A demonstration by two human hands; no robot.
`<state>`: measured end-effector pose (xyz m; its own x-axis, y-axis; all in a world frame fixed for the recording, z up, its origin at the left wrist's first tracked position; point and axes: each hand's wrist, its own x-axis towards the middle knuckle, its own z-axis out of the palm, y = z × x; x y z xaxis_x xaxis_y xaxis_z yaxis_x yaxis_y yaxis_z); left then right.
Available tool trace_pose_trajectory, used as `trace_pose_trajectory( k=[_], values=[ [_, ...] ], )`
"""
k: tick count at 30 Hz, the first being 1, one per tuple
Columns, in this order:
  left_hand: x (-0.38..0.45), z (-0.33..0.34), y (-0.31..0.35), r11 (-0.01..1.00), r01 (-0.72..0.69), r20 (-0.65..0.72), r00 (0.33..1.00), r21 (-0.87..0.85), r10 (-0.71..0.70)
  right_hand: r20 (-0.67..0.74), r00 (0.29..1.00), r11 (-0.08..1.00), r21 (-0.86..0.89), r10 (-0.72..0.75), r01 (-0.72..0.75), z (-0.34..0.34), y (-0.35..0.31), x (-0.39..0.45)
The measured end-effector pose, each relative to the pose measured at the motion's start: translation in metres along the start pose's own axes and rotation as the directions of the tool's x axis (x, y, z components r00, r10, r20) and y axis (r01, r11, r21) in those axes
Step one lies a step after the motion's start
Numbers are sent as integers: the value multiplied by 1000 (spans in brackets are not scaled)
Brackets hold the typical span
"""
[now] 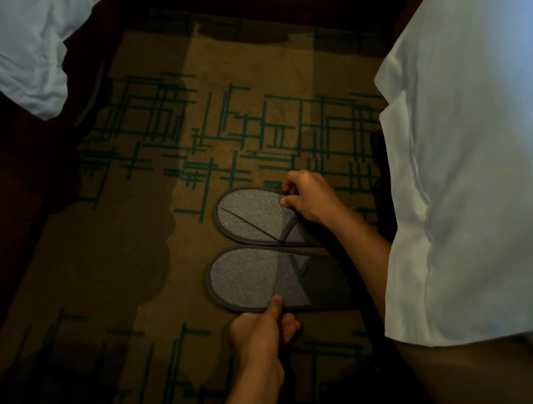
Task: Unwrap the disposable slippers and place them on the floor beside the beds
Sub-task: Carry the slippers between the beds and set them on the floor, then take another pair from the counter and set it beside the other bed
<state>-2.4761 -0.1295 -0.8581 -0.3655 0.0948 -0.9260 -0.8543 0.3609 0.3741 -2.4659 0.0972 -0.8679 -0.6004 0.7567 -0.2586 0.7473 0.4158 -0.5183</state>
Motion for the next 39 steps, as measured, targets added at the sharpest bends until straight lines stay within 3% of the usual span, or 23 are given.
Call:
trace_pose_trajectory(
  k=[21,24,27,30,33,37,39],
  values=[
    [-6,-6,3,995,-32,-43,998,93,36,-92,994,998,-11,68,-69,13,1,-7],
    [-4,-8,2,995,-28,-46,998,93,33,-195,978,997,-31,67,-74,10,-4,-12],
    [-7,-13,1,995,19,-46,999,96,-14,-337,922,971,201,190,-127,-3,-12,-26],
    [-29,-22,12,989,38,-28,999,142,-34,-312,860,822,536,403,-191,-28,-20,-54],
    [-75,-34,40,969,-6,-58,998,249,21,-145,795,610,724,589,-320,-46,-33,-109],
    [-164,-54,107,951,-136,40,991,276,131,266,641,218,790,720,-573,-73,-66,-218],
    [-216,-71,143,915,-203,105,979,348,177,341,577,116,783,742,-612,-102,-95,-272]
  ],
)
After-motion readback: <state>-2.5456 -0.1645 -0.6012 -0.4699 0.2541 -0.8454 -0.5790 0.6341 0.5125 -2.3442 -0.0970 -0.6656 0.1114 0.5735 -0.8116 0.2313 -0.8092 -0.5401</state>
